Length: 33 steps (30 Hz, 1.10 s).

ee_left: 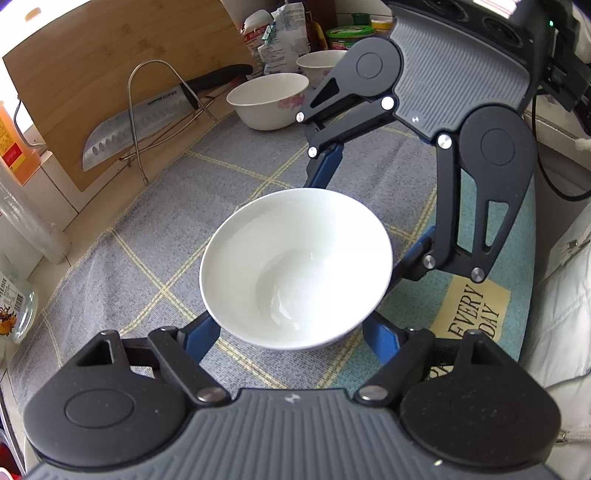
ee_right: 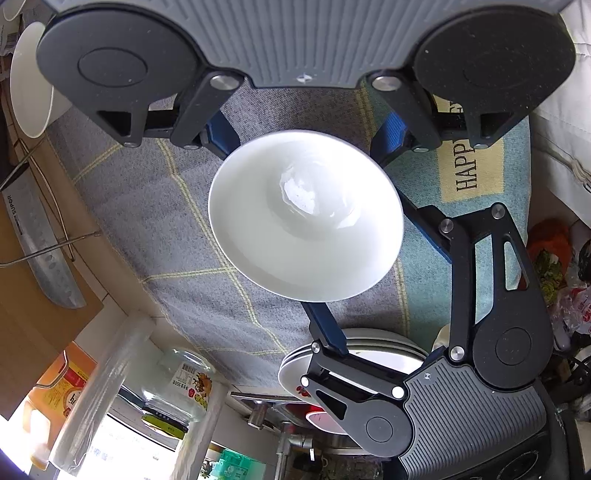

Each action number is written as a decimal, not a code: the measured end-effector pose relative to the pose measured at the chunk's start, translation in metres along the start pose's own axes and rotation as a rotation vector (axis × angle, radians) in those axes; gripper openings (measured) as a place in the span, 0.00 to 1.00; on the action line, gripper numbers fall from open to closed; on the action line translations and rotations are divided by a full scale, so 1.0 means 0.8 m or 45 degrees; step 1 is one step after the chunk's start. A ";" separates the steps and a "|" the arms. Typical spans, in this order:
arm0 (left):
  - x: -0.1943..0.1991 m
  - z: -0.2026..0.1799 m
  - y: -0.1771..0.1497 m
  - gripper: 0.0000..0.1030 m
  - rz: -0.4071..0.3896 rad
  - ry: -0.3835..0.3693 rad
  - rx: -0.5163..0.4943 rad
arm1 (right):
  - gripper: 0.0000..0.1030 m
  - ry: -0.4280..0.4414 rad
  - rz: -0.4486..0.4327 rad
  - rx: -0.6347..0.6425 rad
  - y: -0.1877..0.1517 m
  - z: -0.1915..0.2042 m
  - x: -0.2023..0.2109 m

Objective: Organize plates and bowls
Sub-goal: 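Lift the plain white bowl with both grippers and carry it toward the plate stack, then lower the plain white bowl onto the towel beside the plates and open both grippers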

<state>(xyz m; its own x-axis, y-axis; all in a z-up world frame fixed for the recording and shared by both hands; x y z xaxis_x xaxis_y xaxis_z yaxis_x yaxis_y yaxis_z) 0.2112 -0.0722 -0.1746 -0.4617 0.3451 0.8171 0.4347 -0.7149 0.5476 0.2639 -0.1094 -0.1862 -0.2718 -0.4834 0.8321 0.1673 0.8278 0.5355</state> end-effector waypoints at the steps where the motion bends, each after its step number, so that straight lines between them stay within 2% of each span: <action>1: -0.001 0.000 0.000 0.81 0.002 -0.003 0.004 | 0.79 0.002 0.002 0.000 0.000 0.000 0.000; 10: -0.004 0.002 -0.001 0.82 0.011 -0.003 0.007 | 0.81 0.012 -0.009 -0.016 0.001 0.000 -0.003; 13: -0.004 0.001 -0.001 0.88 0.002 -0.021 0.033 | 1.00 0.020 -0.037 -0.035 0.003 -0.001 0.001; 15: -0.001 0.000 -0.002 0.92 -0.008 -0.007 0.046 | 1.00 0.016 -0.050 -0.045 0.003 -0.003 0.004; 20: 0.018 -0.004 -0.004 0.92 -0.030 0.012 0.110 | 1.00 -0.002 -0.038 -0.099 -0.008 -0.010 0.012; 24: 0.040 -0.006 0.003 0.92 -0.056 0.067 0.189 | 1.00 -0.024 -0.056 -0.201 -0.019 -0.019 0.029; 28: 0.053 -0.003 0.019 0.93 -0.055 0.180 0.296 | 1.00 -0.080 -0.097 -0.356 -0.030 -0.038 0.051; 31: 0.057 0.007 0.032 0.93 -0.072 0.253 0.385 | 1.00 -0.173 -0.123 -0.469 -0.038 -0.054 0.066; 33: 0.057 0.013 0.041 0.93 -0.097 0.260 0.459 | 1.00 -0.271 -0.127 -0.545 -0.046 -0.064 0.074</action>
<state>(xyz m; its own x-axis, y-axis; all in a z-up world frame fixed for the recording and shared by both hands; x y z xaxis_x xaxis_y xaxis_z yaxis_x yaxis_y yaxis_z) 0.2127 -0.0734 -0.1174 -0.6310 0.2354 0.7392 0.6192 -0.4211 0.6627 0.2899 -0.1832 -0.1492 -0.4866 -0.4485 0.7497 0.4935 0.5671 0.6595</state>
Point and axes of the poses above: each gripper's, at about its wrist camera, not at the fingertips, and x roughly against the way its jaws point, z to its left, y to its top, the point moved 7 cm from there along -x, roughly the way its jaws point
